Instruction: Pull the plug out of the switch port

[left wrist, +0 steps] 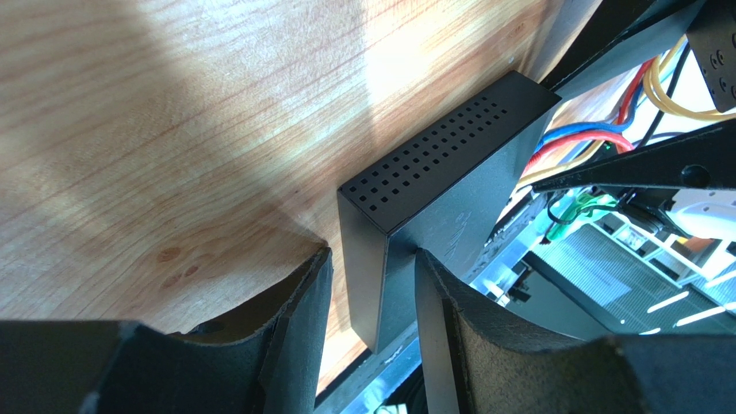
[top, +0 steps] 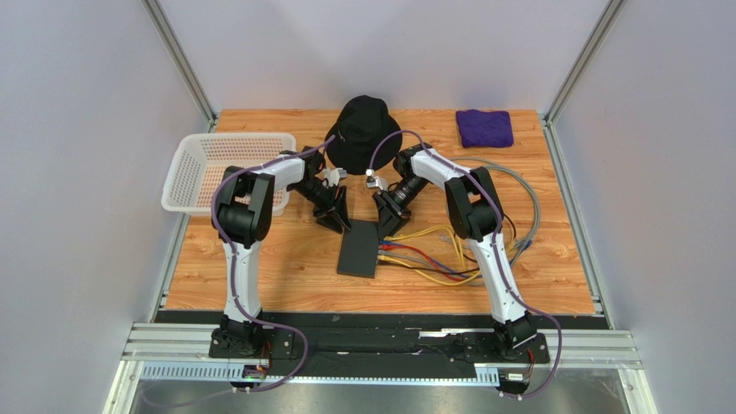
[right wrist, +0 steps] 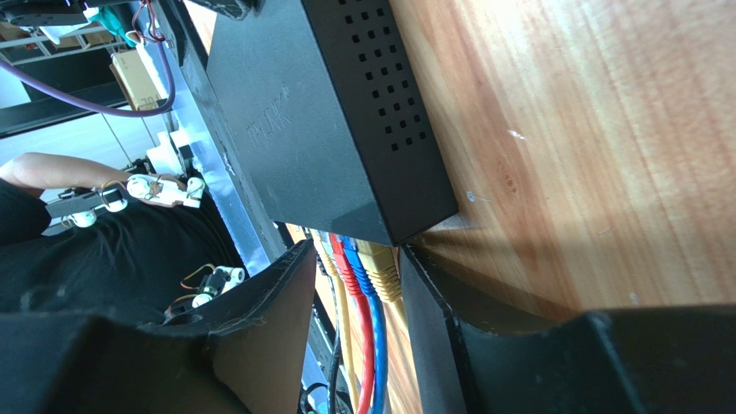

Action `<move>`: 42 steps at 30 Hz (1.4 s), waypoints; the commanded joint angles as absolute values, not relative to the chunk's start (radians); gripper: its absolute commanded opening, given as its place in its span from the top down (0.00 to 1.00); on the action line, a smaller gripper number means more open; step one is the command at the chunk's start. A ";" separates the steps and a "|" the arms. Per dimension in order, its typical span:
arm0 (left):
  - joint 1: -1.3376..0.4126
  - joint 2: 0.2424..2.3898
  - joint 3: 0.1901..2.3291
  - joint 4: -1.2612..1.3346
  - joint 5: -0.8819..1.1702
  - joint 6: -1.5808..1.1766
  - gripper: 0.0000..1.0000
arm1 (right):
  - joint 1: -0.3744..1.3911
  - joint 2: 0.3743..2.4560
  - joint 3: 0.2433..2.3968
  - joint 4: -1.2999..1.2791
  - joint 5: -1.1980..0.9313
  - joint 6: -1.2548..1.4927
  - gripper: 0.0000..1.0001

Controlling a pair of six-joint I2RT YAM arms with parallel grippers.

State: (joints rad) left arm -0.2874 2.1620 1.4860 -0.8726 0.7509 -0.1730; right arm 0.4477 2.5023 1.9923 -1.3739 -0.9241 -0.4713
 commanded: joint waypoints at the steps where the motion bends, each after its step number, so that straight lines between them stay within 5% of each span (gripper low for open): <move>1: -0.296 2.189 1.477 -0.844 0.689 -0.137 0.50 | 0.460 2.569 1.994 -1.319 -0.772 -0.500 0.51; 21: -0.302 2.195 1.476 -0.841 0.649 -0.141 0.50 | 0.518 2.602 1.987 -1.253 -0.730 -0.405 0.66; 33: -0.304 2.201 1.482 -0.842 0.641 -0.140 0.50 | 0.531 2.582 1.968 -1.267 -0.620 -0.416 1.00; 42: -0.302 2.212 1.489 -0.841 0.646 -0.138 0.51 | 0.491 2.582 1.939 -1.417 -0.597 -0.531 1.00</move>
